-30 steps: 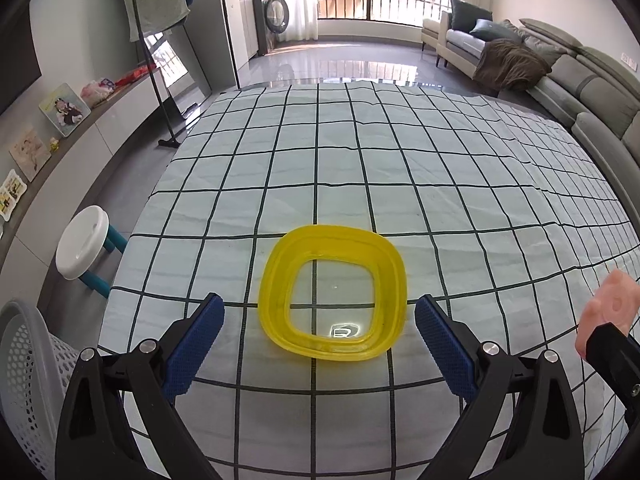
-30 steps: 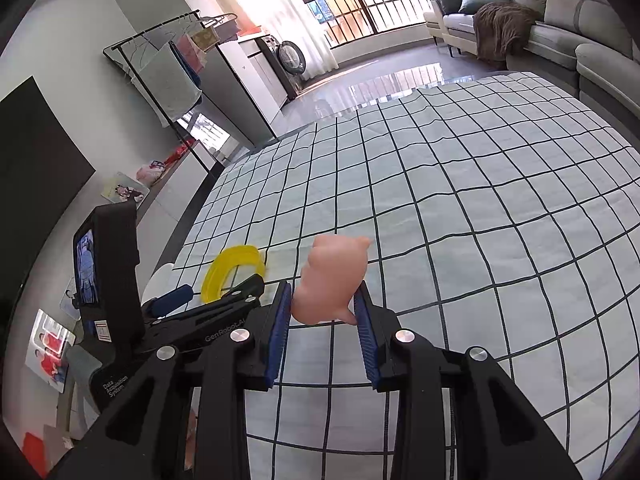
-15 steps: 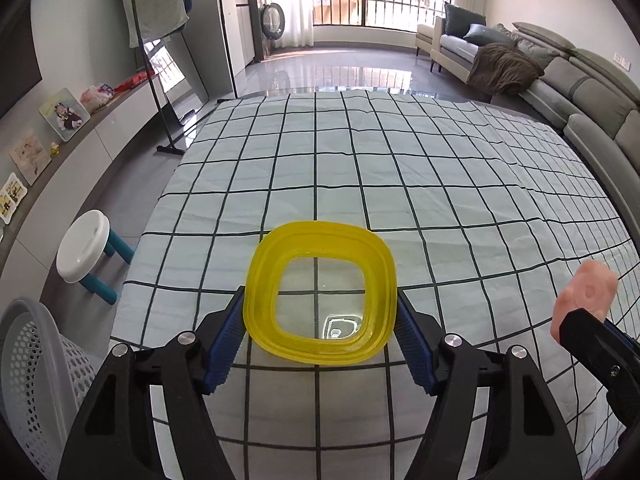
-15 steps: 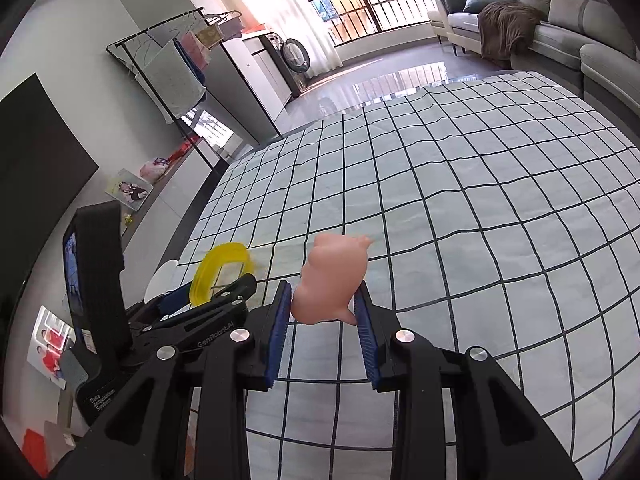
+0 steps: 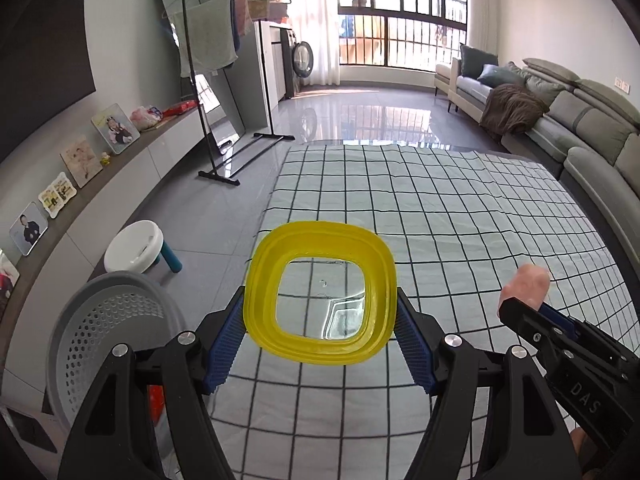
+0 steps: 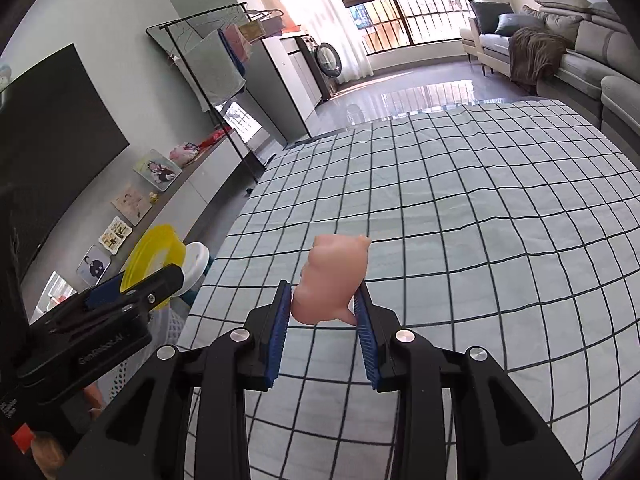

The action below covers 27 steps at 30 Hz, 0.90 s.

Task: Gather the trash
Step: 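Carry the yellow ring and pink toy over the grey basket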

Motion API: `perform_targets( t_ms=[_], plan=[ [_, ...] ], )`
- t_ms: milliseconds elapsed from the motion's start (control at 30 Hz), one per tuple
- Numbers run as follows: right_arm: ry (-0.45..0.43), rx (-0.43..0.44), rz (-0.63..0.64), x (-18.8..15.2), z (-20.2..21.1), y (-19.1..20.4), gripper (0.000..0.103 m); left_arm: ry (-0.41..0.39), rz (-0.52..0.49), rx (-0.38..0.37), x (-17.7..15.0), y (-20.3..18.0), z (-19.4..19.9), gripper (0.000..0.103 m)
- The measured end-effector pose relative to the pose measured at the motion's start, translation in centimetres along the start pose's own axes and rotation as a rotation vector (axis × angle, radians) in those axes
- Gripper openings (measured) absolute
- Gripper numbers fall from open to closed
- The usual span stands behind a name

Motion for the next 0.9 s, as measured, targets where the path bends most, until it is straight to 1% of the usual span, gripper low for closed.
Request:
perform_targets(
  t_ms=[100, 200, 433, 567, 633, 733, 900],
  plan=[
    [0.021, 0.04, 0.014, -1.1, 0.5, 1.6, 0.031, -0.006, 0.012, 0.036, -1.2, 1.9, 2.6, 0.068],
    [0.029, 0.064, 0.056, -2.1, 0.8, 3.9, 0.031, -0.015, 0.022, 0.082, -2.4, 3.9, 5.0, 0.068],
    [0.057, 0.15, 0.181, -4.2, 0.8, 11.4, 0.031, -0.011, 0.095, 0.139, -5.5, 9.2, 8.1, 0.068],
    [0.067, 0.208, 0.241, -4.8, -0.1, 15.9, 0.031, -0.004, 0.113, 0.173, -7.1, 12.4, 8.5, 0.068],
    [0.075, 0.222, 0.282, -5.2, -0.9, 18.1, 0.031, -0.002, 0.124, 0.193, -8.0, 14.1, 8.5, 0.068],
    [0.104, 0.246, 0.328, -6.0, -2.8, 21.3, 0.031, 0.004, 0.165, 0.228, -9.5, 17.4, 8.2, 0.068],
    [0.162, 0.278, 0.371, -7.6, -6.7, 25.8, 0.031, 0.002, 0.201, 0.319, -11.2, 21.6, 7.0, 0.068]
  ],
)
Point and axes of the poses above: each gripper's, at about its wrist camera, not at the fingertips, and z roughly against the way its jaws point, y to its left, x to its top, the point moved 5 cm from there along -z, roughly the way its jaws point, and after that the axes turned 14 degrees about -z, right-handed, at the moved point
